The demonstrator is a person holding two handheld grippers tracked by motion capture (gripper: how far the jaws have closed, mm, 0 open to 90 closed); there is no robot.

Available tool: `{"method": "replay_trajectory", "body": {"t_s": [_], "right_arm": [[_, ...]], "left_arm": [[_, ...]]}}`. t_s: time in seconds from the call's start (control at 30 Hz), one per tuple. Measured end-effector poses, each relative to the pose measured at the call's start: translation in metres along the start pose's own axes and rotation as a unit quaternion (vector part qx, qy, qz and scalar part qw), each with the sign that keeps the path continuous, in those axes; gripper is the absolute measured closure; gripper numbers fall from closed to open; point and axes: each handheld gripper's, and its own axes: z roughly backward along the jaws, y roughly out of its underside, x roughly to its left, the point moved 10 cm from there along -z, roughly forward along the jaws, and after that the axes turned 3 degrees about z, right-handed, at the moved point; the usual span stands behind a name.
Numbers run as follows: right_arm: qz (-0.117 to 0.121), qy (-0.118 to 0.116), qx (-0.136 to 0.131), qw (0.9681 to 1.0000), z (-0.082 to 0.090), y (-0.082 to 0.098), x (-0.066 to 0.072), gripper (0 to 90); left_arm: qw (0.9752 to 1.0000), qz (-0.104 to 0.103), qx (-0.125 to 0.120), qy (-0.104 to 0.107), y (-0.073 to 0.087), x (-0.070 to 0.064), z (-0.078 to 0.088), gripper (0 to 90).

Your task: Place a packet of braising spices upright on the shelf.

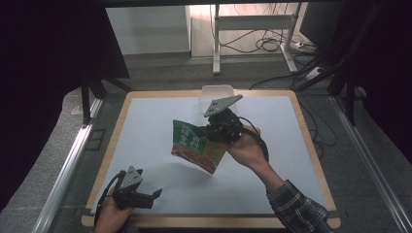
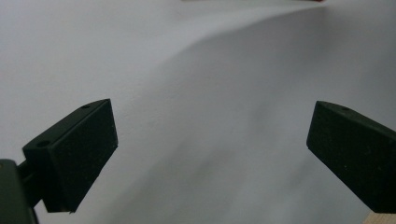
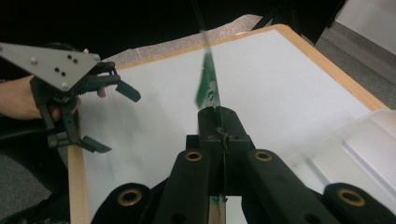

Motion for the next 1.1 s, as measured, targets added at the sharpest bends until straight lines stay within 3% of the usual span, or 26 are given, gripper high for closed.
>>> {"method": "replay_trajectory", "body": {"t_s": [0.17,0.63,1.1], "right_arm": [[-0.003,0.009,0.000,1.0000,-0.004,-0.009,-0.012,89.2],[-0.018,0.000,-0.018,0.9997,-0.014,-0.030,-0.029,89.2],[-0.020,-0.001,-0.031,0.9993,-0.029,-0.057,-0.048,89.1]], "left_arm": [[1.0000,-0.001,0.001,0.000,0.000,0.000,0.000,1.8],[1.0000,0.005,0.002,-0.006,0.000,0.002,0.000,2.3],[0.9999,-0.010,0.004,-0.001,0.000,-0.001,0.000,2.0]]}}
